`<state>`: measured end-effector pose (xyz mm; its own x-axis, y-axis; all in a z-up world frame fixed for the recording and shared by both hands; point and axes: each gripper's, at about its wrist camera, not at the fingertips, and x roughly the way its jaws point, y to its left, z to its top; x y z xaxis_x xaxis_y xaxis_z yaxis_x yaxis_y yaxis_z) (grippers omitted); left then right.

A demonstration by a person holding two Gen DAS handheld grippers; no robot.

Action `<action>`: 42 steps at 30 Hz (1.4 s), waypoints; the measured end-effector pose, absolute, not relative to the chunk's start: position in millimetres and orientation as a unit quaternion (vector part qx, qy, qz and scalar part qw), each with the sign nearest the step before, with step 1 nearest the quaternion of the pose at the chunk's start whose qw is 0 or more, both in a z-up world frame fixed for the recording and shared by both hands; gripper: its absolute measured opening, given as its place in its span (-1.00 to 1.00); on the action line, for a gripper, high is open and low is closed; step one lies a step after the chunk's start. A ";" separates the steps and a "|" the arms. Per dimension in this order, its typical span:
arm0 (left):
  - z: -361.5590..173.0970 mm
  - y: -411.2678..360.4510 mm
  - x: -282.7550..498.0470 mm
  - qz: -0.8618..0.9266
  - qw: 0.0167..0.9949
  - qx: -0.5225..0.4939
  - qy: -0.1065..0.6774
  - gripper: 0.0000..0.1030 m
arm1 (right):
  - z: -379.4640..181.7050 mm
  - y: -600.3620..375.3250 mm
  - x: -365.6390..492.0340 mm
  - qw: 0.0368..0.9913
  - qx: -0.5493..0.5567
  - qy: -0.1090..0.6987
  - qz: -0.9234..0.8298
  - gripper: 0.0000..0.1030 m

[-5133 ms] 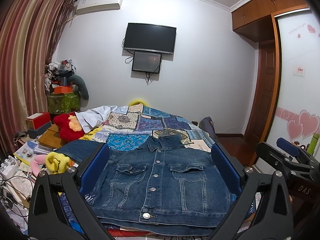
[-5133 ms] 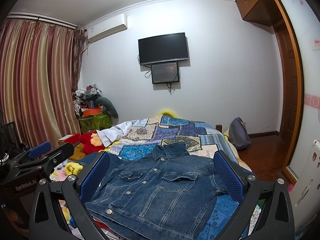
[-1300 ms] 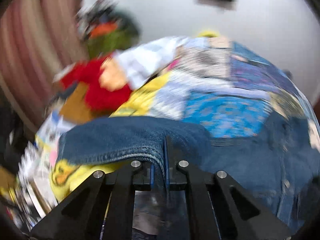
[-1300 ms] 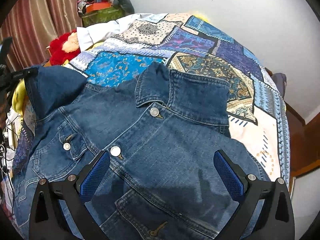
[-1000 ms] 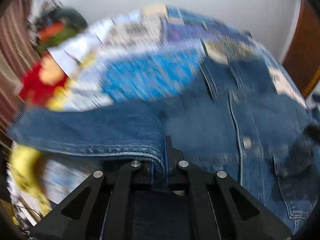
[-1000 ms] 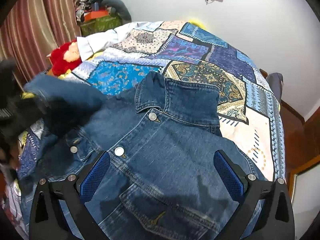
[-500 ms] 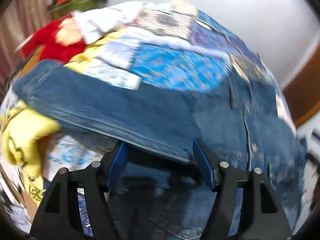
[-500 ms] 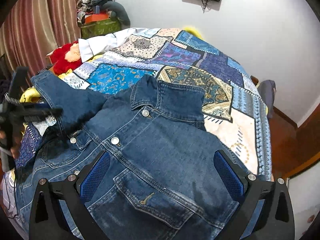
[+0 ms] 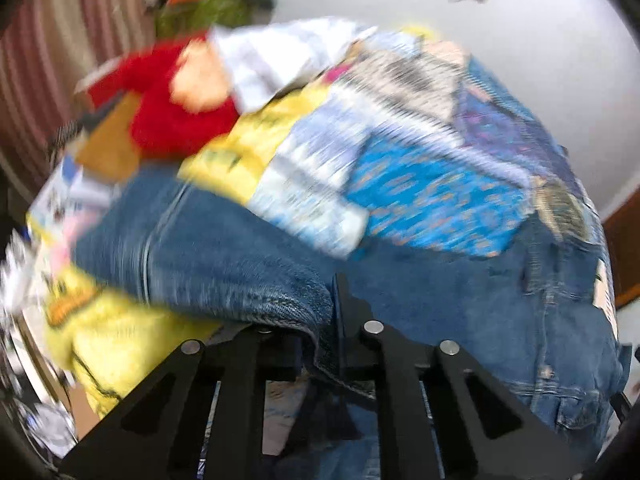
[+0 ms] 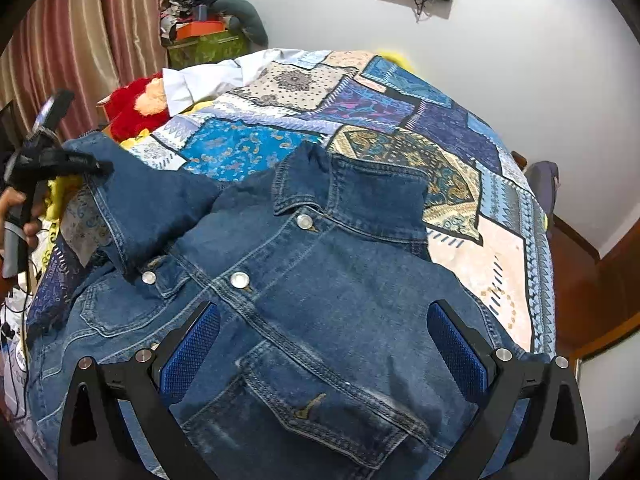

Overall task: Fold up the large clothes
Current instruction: 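Lift the held sleeve with the left tool and fold it across the jacket back, then open the left tool and release the sleeve flat on the jacket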

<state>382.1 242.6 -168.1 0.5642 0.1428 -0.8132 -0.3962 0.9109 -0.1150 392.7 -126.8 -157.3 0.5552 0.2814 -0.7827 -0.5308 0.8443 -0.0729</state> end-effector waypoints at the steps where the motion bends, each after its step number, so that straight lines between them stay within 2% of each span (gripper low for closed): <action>1: -155.7 231.1 382.8 0.145 0.883 -0.129 0.428 -0.83 | -157.3 -130.4 394.7 0.869 -0.148 0.412 0.230 1.00; 6: -93.4 140.6 393.2 0.053 0.928 -0.052 0.365 -0.84 | -146.7 -157.1 401.0 0.878 -0.105 0.414 0.217 1.00; 9: -88.0 83.2 399.8 -0.014 0.932 -0.023 0.362 -0.84 | -137.7 -174.7 400.1 0.885 -0.083 0.408 0.207 1.00; 12: -110.9 27.7 404.5 -0.068 0.920 0.013 0.385 -0.84 | -128.3 -195.2 397.1 0.891 -0.062 0.404 0.196 1.00; 16: -165.3 -27.1 399.9 -0.133 0.880 0.034 0.455 -0.84 | -123.5 -219.1 388.1 0.892 -0.044 0.409 0.186 1.00; 18: -193.7 -45.9 395.9 -0.153 0.855 0.039 0.495 -0.83 | -123.6 -227.2 383.5 0.891 -0.046 0.413 0.181 1.00; 21: -209.8 -60.1 388.4 -0.158 0.842 0.060 0.512 -0.78 | -125.4 -233.7 376.8 0.890 -0.060 0.415 0.177 1.00; 22: -208.9 -61.7 383.2 -0.157 0.842 0.073 0.511 -0.74 | -126.2 -233.9 374.9 0.890 -0.066 0.415 0.177 1.00; 23: -206.0 -61.5 380.8 -0.159 0.843 0.078 0.508 -0.59 | -126.9 -232.4 372.7 0.890 -0.076 0.414 0.176 1.00; 27: -177.0 -36.7 367.3 -0.165 0.858 0.055 0.483 0.25 | -127.6 -218.7 369.8 0.887 -0.094 0.411 0.188 1.00; 31: -146.6 11.7 353.8 -0.132 0.884 0.039 0.446 0.36 | -125.6 -190.2 372.7 0.884 -0.101 0.406 0.210 1.00; 34: -140.4 51.0 351.7 -0.082 0.899 0.054 0.428 0.58 | -126.1 -164.9 378.0 0.878 -0.109 0.406 0.228 1.00; 38: -157.5 101.4 354.4 -0.014 0.893 0.081 0.442 0.62 | -135.2 -119.2 384.1 0.864 -0.134 0.412 0.257 1.00; 42: -196.2 139.8 358.7 0.011 0.870 0.062 0.488 0.62 | -153.3 -76.4 393.8 0.846 -0.165 0.425 0.277 1.00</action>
